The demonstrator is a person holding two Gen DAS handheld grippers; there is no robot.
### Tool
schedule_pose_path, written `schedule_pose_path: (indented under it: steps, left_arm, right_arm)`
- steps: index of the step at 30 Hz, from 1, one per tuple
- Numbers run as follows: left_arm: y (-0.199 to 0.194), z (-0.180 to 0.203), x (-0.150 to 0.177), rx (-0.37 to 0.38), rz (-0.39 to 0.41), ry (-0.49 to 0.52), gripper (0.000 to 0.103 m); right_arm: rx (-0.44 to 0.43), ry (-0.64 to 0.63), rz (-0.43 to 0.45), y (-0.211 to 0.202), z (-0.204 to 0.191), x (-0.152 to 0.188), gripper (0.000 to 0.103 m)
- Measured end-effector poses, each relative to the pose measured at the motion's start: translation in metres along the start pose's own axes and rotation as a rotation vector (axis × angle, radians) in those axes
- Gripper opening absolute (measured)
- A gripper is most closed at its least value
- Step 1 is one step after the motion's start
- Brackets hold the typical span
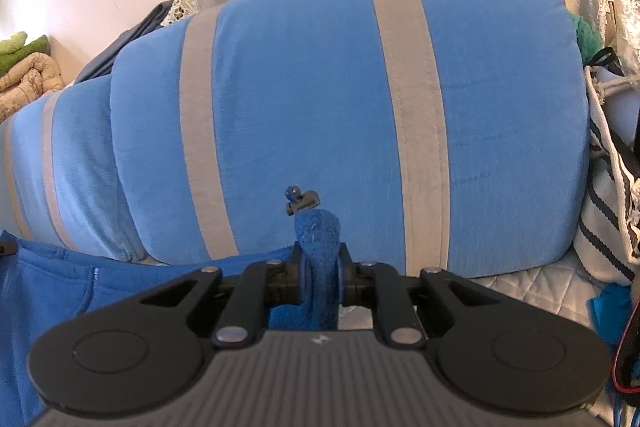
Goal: Fold clothes
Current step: 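Hold the fleece fold with both grippers and push it toward the pillows, then open both grippers and release the fleece fold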
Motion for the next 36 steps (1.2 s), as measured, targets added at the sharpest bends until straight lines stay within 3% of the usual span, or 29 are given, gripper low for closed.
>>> schedule_pose_path:
  steps: [10, 17, 19, 21, 22, 24, 25, 28, 33, 35, 36]
  left_arm:
    - [0.037, -0.010, 0.005, -0.045, -0.024, 0.002, 0.019]
    - [0.061, -0.026, 0.018, -0.082, -0.089, 0.002, 0.020]
    - [0.066, -0.029, 0.021, -0.097, -0.110, -0.004, 0.027]
    - [0.068, -0.032, 0.021, -0.110, -0.130, -0.020, 0.035]
    - [0.067, -0.034, 0.020, -0.125, -0.132, -0.024, 0.046]
    - [0.062, -0.037, 0.017, -0.166, -0.122, -0.025, 0.067]
    - [0.058, -0.038, 0.015, -0.169, -0.118, -0.027, 0.072]
    - [0.047, -0.036, 0.012, -0.137, -0.135, -0.034, 0.076]
    - [0.026, -0.030, 0.009, -0.148, -0.171, -0.017, 0.079]
    - [0.015, -0.026, 0.010, -0.150, -0.168, -0.017, 0.083]
    - [0.009, -0.024, 0.013, -0.150, -0.163, -0.012, 0.090]
  right_arm:
    - [0.017, 0.029, -0.030, 0.035, 0.007, 0.010, 0.014]
    - [0.032, 0.004, -0.079, 0.058, 0.005, 0.022, 0.014]
    - [0.042, -0.010, -0.101, 0.063, 0.004, 0.026, 0.018]
    - [0.072, -0.023, -0.144, 0.066, 0.004, 0.030, 0.048]
    - [0.091, -0.033, -0.165, 0.067, 0.005, 0.030, 0.056]
    - [0.129, -0.058, -0.190, 0.066, 0.005, 0.031, 0.095]
    - [0.143, -0.071, -0.186, 0.063, 0.005, 0.030, 0.101]
    - [0.122, -0.067, -0.179, 0.053, 0.003, 0.027, 0.103]
    - [0.111, -0.089, -0.219, 0.037, -0.004, 0.026, 0.103]
    - [0.113, -0.099, -0.236, 0.029, -0.008, 0.026, 0.103]
    - [0.119, -0.101, -0.251, 0.025, -0.010, 0.028, 0.103]
Point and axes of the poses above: each gripper's, at about its wrist camera, not at the fingertips, and y roughly the way its jaws point, z to its right, x to its underside, the point moved 7 cm from there along y, roughly the way its jaws point, and after that the axes turned 15 degrees about -y, right-handed, at the moved point
